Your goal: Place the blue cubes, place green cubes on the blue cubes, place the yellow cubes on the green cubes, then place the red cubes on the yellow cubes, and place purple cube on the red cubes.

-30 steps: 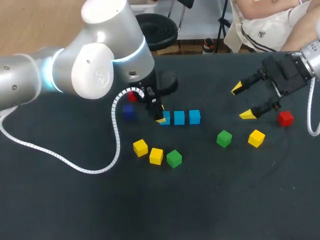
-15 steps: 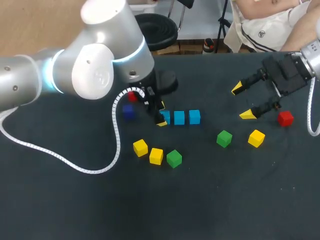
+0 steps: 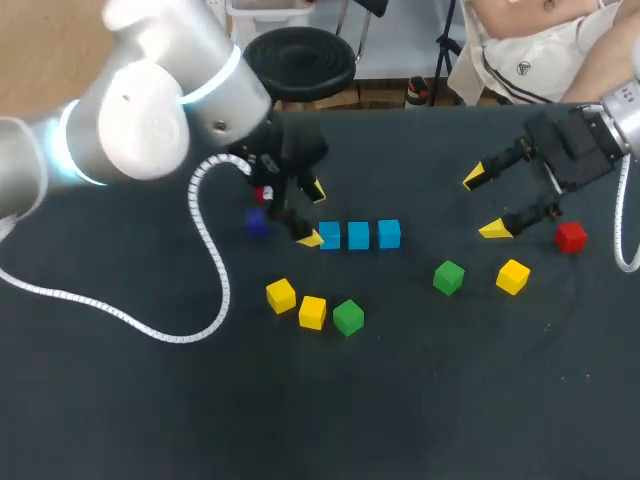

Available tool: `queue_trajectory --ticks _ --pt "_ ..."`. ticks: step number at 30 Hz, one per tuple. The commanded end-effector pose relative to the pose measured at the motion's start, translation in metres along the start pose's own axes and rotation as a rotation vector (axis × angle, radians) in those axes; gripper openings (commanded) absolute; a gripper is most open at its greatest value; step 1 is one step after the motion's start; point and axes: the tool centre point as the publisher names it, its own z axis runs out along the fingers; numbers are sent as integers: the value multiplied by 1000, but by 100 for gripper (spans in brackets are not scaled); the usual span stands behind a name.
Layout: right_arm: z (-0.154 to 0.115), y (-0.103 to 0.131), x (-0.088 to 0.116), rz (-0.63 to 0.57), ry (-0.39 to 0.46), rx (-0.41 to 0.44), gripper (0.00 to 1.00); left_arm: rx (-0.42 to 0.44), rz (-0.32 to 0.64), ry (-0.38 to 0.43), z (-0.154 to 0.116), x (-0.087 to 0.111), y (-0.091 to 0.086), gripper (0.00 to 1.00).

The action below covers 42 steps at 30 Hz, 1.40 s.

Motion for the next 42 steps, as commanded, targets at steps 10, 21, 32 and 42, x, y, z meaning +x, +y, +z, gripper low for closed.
queue_trajectory --ticks 10,21,32,42 --pt "0 0 0 -1 -1 0 100 0 -25 -111 -36 11 -12 100" --pt "0 0 0 -1 -1 0 100 -26 -26 -164 -43 24 -12 100" --pt "0 0 0 -1 -1 0 100 -19 -15 -242 -52 32 -11 100" --pt "0 0 0 -1 -1 0 100 8 -8 -253 -55 31 -16 100"
